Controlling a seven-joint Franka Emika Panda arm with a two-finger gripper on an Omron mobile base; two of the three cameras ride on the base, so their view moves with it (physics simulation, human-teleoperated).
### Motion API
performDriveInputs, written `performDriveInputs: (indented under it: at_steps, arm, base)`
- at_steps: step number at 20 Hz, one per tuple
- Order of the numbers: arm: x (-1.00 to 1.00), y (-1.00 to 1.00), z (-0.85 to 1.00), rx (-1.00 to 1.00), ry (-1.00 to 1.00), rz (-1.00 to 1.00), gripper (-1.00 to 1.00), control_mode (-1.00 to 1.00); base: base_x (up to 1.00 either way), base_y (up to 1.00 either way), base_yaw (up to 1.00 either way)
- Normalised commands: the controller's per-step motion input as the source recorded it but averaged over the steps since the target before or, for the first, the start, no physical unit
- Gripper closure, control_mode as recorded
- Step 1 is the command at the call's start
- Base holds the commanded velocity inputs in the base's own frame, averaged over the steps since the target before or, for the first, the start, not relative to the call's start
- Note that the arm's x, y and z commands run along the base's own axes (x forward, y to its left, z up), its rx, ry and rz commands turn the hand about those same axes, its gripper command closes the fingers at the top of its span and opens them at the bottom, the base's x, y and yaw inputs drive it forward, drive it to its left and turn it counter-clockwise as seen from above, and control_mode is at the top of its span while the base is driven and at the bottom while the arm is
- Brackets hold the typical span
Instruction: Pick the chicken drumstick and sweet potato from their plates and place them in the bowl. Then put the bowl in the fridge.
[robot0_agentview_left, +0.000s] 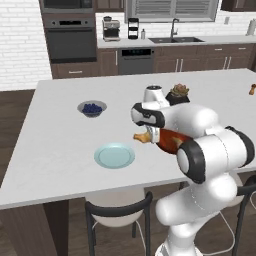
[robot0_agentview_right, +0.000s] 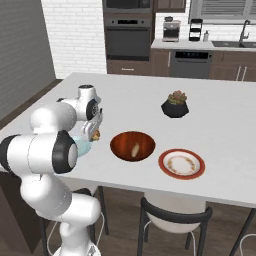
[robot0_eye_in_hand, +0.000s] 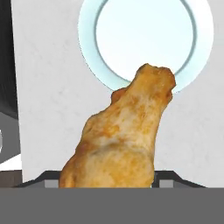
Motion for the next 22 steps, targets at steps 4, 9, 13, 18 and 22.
performDriveInputs:
  at_steps: [4,9,13,18,22]
  arm:
    - [0.0,-0.58,0.22,0.0,0.1,-0.49,1.0,-1.0]
    - [0.0,-0.62,0.05,0.0,0.08,-0.53,1.0,-1.0]
    - [0.06,-0.42,-0.08,-0.01,0.04,-0.64,1.0,-1.0]
    - [0.06,-0.46,-0.23,-0.01,0.01,-0.72,1.0,-1.0]
    - [0.24,-0.22,-0.27,-0.08,0.0,-0.68,1.0,-1.0]
  base:
    - [0.0,0.0,0.0]
    - [0.0,0.0,0.0]
    - [0.0,0.0,0.0]
    - [0.0,0.0,0.0]
    - [0.0,0.0,0.0]
